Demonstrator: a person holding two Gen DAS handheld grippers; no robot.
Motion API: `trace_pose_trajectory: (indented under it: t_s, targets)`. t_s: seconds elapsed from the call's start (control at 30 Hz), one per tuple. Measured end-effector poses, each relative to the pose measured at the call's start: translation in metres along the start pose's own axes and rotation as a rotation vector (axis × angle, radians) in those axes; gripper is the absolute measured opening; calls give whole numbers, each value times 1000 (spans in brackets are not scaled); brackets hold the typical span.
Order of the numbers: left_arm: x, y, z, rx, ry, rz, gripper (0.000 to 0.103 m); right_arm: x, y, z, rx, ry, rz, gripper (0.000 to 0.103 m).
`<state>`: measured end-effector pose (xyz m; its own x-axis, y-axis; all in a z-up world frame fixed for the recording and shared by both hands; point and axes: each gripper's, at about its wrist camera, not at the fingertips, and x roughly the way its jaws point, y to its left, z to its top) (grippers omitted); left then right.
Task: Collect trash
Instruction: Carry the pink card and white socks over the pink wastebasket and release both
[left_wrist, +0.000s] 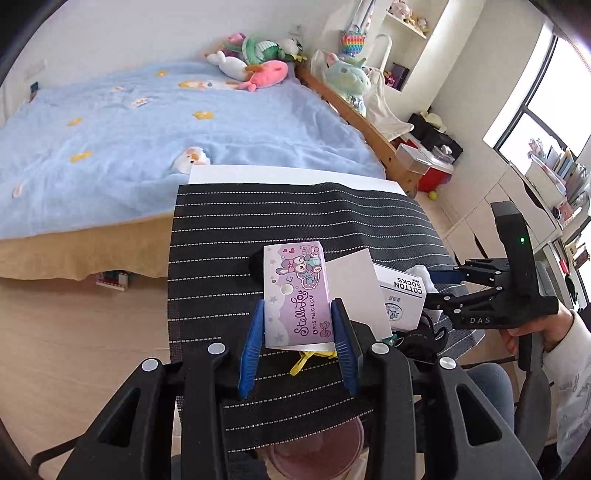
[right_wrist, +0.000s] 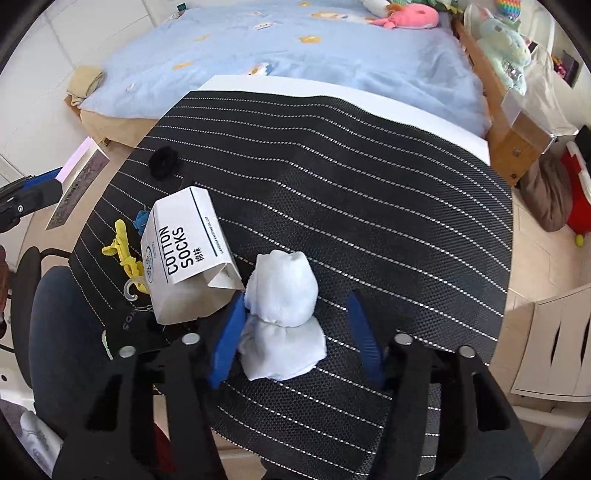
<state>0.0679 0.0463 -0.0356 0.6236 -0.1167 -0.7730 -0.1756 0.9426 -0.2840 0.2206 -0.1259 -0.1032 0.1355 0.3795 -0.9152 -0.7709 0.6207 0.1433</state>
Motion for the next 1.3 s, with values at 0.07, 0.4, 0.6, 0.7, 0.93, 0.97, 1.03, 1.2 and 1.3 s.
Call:
trace_pose_trajectory:
  t_s: [0.07, 0.4, 0.6, 0.7, 0.93, 0.97, 1.03, 1.2, 1.3]
  targets:
    - [0, 0, -1, 2, -3, -3, 36, 1, 2, 0, -2, 0, 7, 36]
    - [-6, -6, -3, 37, -29, -2, 36, -24, -3, -4, 52, -90, -19, 29]
    - [-15, -17, -4, 74, -46, -1, 36, -61, 0, -13, 76, -170, -18, 29]
    - [-23, -24, -6, 98, -55, -1, 36, -81, 8, -22, 73, -211, -17, 29]
    - [-46, -36, -15, 142, -92, -1, 36, -119, 39, -50, 45, -288, 3, 29]
    - [-49, -37, -17, 148, -94, 0, 36, -122, 43, -54, 41, -297, 7, 29]
    - [-55, -40, -25, 161, -103, 1, 36, -131, 52, -64, 35, -314, 16, 29]
    - [-67, -45, -41, 170, -122, -6, 36, -140, 69, -85, 27, -334, 25, 29]
    - [-72, -48, -51, 182, -125, -9, 36, -142, 79, -96, 21, -335, 35, 29]
